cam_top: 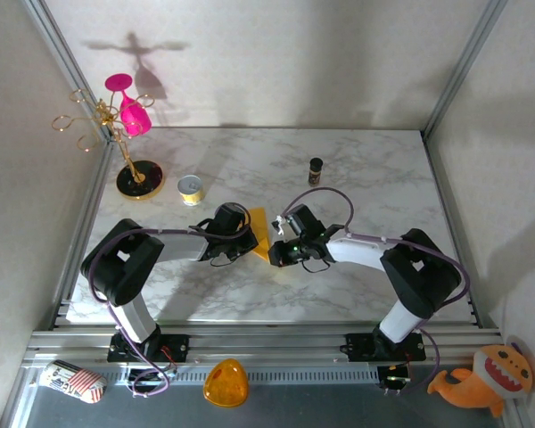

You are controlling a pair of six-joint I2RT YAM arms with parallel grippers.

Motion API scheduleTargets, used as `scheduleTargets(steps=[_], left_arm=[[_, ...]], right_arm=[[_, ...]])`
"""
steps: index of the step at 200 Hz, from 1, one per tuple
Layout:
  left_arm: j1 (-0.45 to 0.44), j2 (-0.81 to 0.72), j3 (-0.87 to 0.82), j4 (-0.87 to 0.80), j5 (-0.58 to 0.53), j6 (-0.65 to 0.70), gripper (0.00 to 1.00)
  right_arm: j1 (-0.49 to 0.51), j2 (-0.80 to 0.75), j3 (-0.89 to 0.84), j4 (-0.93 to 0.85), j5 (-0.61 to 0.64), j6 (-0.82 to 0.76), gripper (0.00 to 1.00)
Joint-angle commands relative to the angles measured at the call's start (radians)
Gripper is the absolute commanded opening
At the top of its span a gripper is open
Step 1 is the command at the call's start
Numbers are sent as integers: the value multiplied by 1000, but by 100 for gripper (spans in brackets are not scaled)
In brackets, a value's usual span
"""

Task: Fold a paper plane with a square sheet of paper (pick it up from the middle)

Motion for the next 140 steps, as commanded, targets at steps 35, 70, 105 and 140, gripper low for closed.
scheduleTargets(steps=[35, 70, 105, 140], left_arm=[[-2, 45, -9, -98, -51, 19, 5], [-2, 35, -2, -91, -40, 20, 5], [-2, -1, 27, -65, -13, 48, 6], [-17, -106, 8, 2, -7, 93, 12]], right_arm=[[-6, 109, 90, 42, -33, 7, 12], [-5, 158, 83, 35, -28, 12, 12], [-5, 189, 52, 17, 5, 12, 11], [-5, 223, 53, -25, 49, 18, 10]])
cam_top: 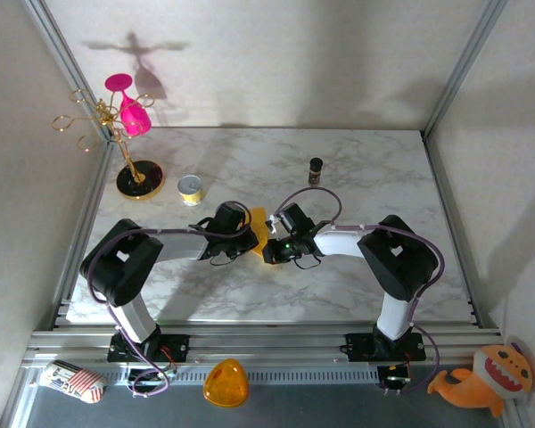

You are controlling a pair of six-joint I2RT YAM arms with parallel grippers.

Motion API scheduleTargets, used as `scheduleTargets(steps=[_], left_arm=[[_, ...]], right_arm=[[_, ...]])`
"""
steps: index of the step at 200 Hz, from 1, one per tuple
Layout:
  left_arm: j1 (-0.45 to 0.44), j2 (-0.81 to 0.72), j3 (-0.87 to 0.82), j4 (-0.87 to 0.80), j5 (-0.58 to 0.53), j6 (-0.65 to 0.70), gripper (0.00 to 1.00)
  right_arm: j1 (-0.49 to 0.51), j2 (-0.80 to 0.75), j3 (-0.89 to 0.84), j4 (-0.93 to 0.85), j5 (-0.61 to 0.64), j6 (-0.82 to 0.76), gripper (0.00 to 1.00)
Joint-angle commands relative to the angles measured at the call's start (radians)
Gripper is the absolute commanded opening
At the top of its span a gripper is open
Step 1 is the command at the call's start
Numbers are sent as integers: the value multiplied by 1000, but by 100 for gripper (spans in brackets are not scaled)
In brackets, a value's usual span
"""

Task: Fold a paper plane with a square sheet of paper (pick it up from the middle)

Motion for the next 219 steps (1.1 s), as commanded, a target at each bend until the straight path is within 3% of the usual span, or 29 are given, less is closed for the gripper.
scheduleTargets(steps=[1, 69, 139, 176, 219], left_arm=[[-17, -92, -7, 24, -9, 51, 13], [-57, -88, -79, 87, -8, 74, 7], [-59, 5, -20, 9, -69, 115, 7], [-46, 27, 11, -41, -122, 162, 6], [4, 46, 14, -52, -87, 262, 6]], right_arm=[[-5, 51, -17, -71, 59, 14, 10], [-4, 81, -1, -109, 58, 23, 9], [-5, 89, -7, -145, 62, 12, 10], [-8, 88, -25, -187, 91, -10, 9], [-11, 96, -64, -213, 105, -18, 9]])
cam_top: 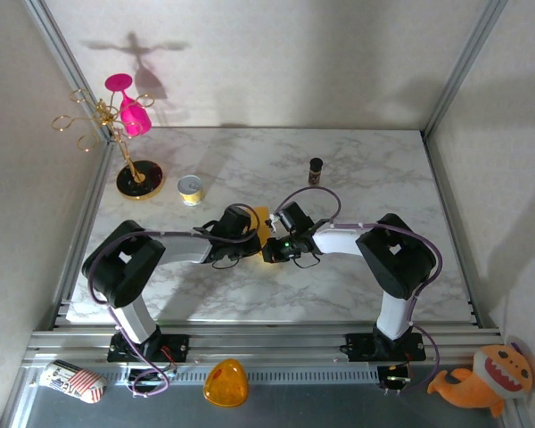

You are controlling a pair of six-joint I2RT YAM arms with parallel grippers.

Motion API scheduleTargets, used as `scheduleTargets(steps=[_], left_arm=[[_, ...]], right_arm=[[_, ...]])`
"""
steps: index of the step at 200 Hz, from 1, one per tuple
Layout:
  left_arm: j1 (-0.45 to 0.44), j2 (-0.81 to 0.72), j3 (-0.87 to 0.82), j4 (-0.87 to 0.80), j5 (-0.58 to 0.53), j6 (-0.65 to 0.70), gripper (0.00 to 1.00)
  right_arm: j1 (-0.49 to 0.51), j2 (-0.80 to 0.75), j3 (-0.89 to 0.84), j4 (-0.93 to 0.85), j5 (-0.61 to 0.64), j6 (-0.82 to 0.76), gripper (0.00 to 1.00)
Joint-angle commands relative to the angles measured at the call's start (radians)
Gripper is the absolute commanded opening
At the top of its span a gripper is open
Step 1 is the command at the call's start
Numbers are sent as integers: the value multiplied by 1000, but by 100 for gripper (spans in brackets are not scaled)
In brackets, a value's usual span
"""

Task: Fold a paper plane with a square sheet of paper (pick it up from the middle)

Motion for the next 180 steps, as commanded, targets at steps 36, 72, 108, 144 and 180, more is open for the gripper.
scheduleTargets(steps=[36, 72, 108, 144, 180], left_arm=[[130, 26, -16, -31, 14, 166, 8], [219, 15, -43, -11, 31, 220, 9], [293, 18, -18, -33, 19, 248, 9], [305, -57, 32, -105, 26, 286, 10], [290, -186, 10, -52, 134, 188, 13]], right_arm=[[-9, 78, -108, -215, 132, -38, 9], [-9, 76, -129, -210, 132, -33, 9], [-9, 65, -138, -202, 125, -25, 9], [-9, 34, -121, -163, 71, -4, 10], [-12, 21, -67, -122, 18, 13, 12]])
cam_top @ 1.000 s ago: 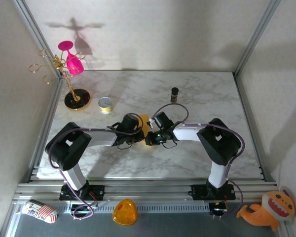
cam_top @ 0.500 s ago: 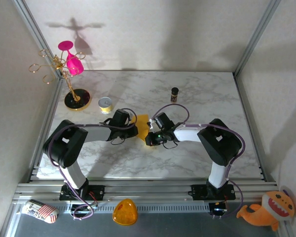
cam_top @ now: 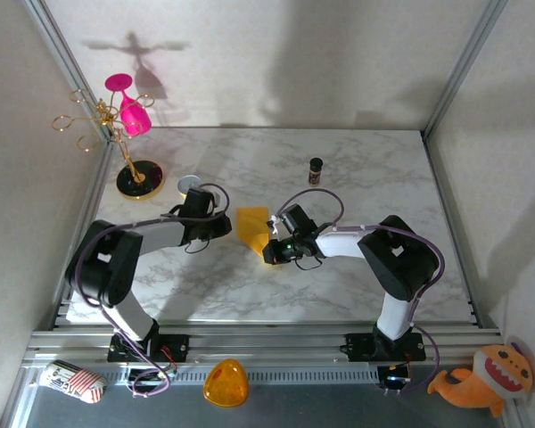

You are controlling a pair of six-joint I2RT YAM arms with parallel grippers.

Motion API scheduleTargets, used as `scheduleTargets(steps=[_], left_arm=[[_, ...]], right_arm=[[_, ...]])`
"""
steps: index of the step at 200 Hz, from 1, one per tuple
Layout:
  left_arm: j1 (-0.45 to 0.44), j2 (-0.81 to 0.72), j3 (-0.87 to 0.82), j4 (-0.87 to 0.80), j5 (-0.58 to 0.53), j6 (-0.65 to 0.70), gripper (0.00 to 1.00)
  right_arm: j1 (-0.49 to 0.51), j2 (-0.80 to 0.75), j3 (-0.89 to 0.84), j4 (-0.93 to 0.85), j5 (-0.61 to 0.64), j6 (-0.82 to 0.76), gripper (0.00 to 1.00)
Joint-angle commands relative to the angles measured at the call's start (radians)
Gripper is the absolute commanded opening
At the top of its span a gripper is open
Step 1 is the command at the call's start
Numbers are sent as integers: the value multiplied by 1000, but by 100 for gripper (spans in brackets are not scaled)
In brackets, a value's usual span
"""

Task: Fold a paper plane with a square sheet of paper (pick it up from the middle)

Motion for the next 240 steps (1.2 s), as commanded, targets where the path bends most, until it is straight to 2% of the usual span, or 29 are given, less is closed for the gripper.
scheduleTargets(steps=[1, 34, 63, 93, 140, 181, 240], left_arm=[[-12, -101, 2, 23, 56, -58, 14], [-93, -120, -75, 156, 83, -187, 13], [-172, -41, -76, 230, 83, -229, 11], [-216, 54, -59, 283, 94, -267, 8], [-244, 166, -2, 264, 56, -271, 6], [-252, 178, 5, 179, -3, -270, 4], [-266, 212, 46, 56, -60, -270, 3]], right_arm=[[-7, 43, -19, -182, 26, 16, 12], [-7, 25, 13, -166, 1, -1, 13], [-23, -2, 19, -151, -8, -19, 13], [-38, -6, 19, -157, -19, -42, 13], [-76, -18, 20, -170, -32, -81, 13], [-77, -82, 37, -117, -69, -42, 14], [-78, 38, 100, -98, -42, 21, 11]])
